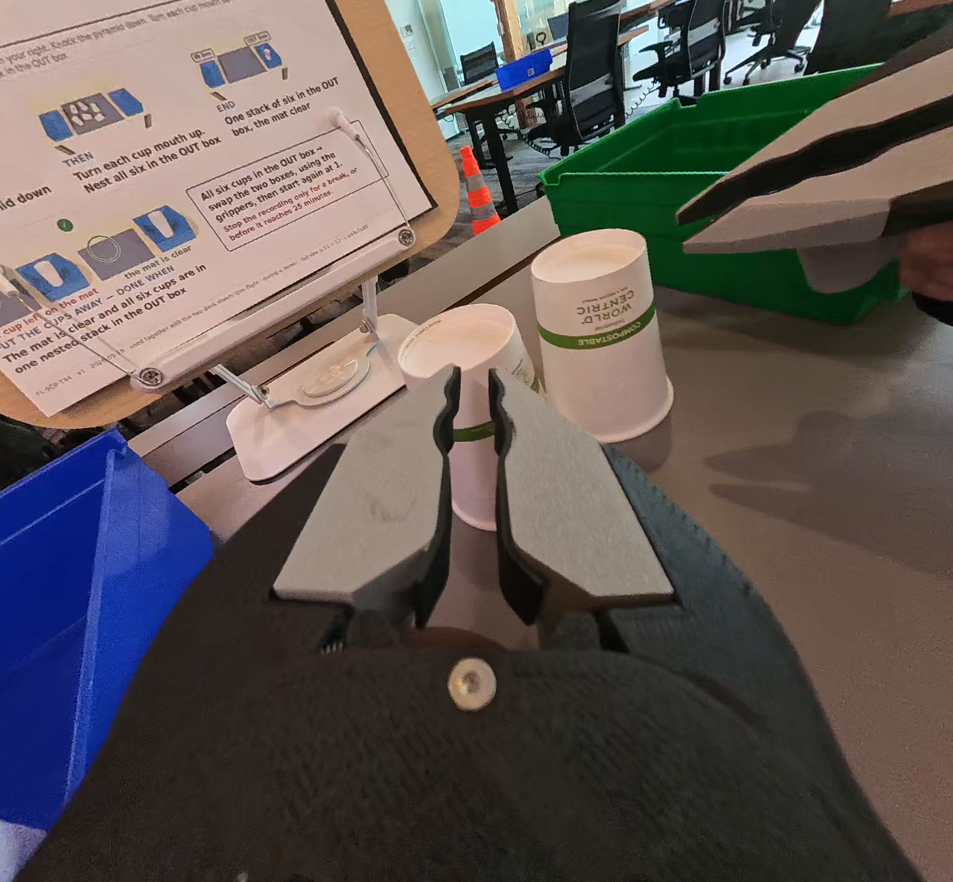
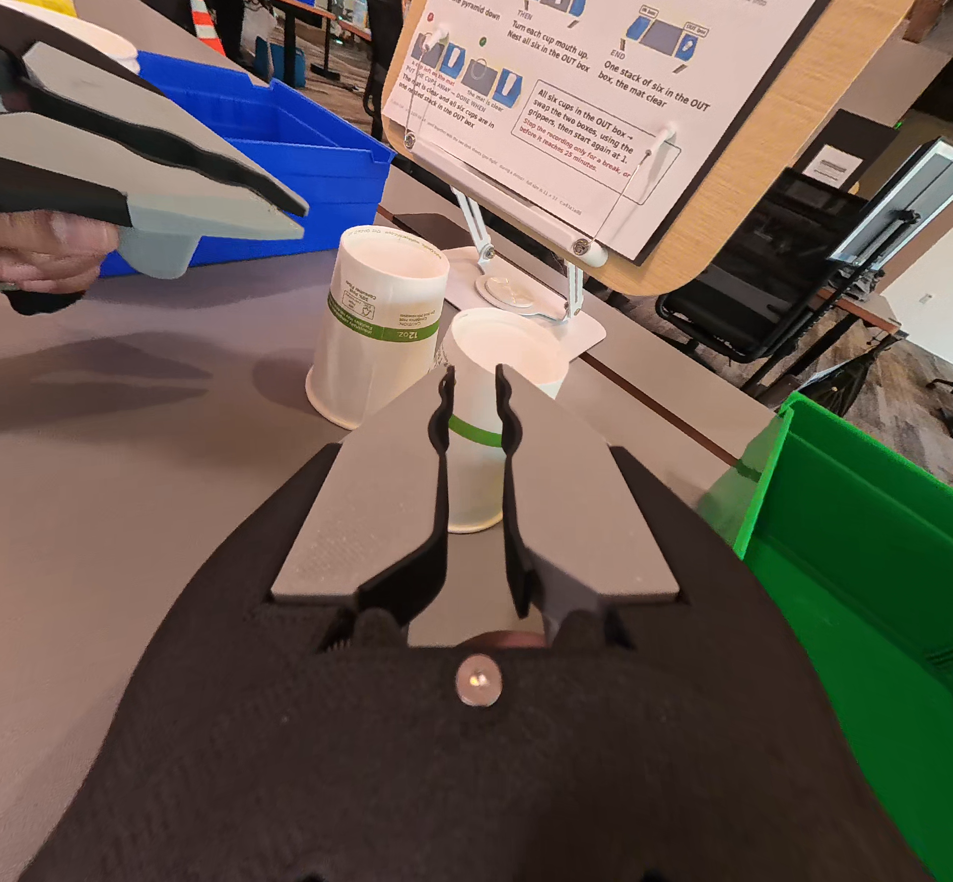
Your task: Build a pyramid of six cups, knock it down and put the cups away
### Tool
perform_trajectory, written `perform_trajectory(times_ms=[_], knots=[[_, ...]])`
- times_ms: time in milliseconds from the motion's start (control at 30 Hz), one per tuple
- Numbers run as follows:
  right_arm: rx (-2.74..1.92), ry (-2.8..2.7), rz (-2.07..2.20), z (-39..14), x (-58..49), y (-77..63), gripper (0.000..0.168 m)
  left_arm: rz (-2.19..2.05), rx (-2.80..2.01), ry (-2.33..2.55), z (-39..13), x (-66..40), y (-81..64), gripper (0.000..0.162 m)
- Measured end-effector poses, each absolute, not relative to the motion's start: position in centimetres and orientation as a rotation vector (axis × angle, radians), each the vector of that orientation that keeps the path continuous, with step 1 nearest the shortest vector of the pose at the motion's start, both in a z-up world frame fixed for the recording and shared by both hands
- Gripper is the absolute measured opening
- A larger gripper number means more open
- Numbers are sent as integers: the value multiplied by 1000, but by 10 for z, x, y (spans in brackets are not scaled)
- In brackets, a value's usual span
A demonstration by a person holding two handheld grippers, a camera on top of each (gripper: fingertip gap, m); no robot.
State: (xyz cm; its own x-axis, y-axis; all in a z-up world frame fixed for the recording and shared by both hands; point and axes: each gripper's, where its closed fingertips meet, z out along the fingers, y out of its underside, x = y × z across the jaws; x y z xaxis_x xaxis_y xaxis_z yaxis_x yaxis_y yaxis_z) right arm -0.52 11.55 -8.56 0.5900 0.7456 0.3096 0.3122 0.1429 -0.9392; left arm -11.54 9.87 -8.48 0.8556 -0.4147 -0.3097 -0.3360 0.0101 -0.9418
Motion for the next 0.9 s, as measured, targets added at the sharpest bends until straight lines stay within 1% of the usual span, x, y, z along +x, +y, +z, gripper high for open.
perform_trajectory(times_ms=[900], knots=[[-1466, -990, 400, -91, -8, 114, 12, -85, -1614, 588, -88, -117, 100, 7]])
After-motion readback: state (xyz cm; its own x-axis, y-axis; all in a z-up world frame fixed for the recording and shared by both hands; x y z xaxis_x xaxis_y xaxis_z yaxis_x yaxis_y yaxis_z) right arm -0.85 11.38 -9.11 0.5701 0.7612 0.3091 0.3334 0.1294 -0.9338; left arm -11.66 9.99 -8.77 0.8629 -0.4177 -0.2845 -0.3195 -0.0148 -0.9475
